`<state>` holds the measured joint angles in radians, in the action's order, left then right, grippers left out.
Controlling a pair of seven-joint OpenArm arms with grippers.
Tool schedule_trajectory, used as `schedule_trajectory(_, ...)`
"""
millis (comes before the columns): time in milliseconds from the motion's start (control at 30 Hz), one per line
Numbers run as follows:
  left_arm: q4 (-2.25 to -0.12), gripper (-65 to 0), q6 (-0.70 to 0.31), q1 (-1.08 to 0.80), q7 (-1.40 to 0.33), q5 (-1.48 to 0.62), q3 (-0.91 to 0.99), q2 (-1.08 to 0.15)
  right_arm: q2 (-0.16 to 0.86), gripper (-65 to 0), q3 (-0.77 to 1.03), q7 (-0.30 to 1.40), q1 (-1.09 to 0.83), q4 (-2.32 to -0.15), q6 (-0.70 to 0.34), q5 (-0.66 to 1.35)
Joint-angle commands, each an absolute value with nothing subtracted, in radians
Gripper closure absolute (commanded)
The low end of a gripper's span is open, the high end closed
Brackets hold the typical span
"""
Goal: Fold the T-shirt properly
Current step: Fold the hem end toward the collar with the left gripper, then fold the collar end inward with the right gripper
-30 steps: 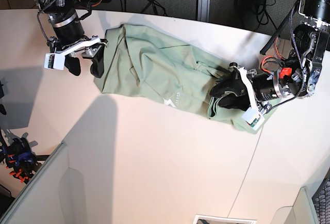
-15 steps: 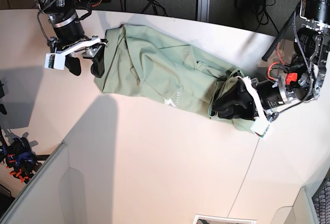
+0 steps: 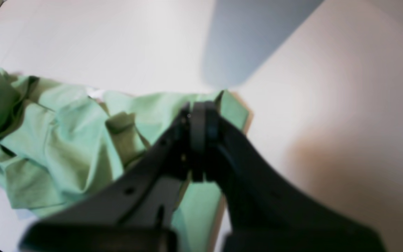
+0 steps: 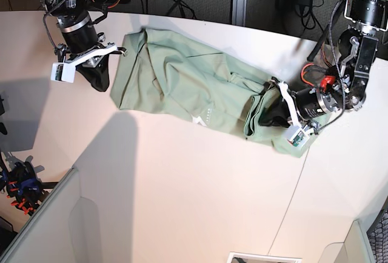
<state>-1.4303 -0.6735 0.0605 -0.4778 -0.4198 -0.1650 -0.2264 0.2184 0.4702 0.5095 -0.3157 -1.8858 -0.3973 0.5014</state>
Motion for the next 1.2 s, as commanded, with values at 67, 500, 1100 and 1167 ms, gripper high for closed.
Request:
schedule_trajectory(67, -1.422, 0.0, -0.682, 0.081, -0.444, -0.433, -0.205, -0.186, 0.229, 0.0, 0.477, 0.482, -0.308, -1.905, -0.400, 0.516)
schedule_trajectory(500, -1.520, 0.0, -0.694, 0.096, -0.440, -0.407, -0.120, -0.168, 0.229, 0.0, 0.477, 0.482, -0.309, -1.905, -0.400, 0.516)
schedule_trajectory(1100, -1.298, 0.0, -0.696, 0.081, -0.265, -0.331, -0.012, -0.249, 0.229, 0.0, 0.477, 0.476, -0.308, -1.905, -0.400, 0.516)
schedule_trajectory(1167, -1.258, 0.0, -0.696, 0.081, -0.234, -0.311, -0.014, -0.249, 0.229, 0.0, 0.477, 0.476, -0.308, -1.905, -0.400, 0.516)
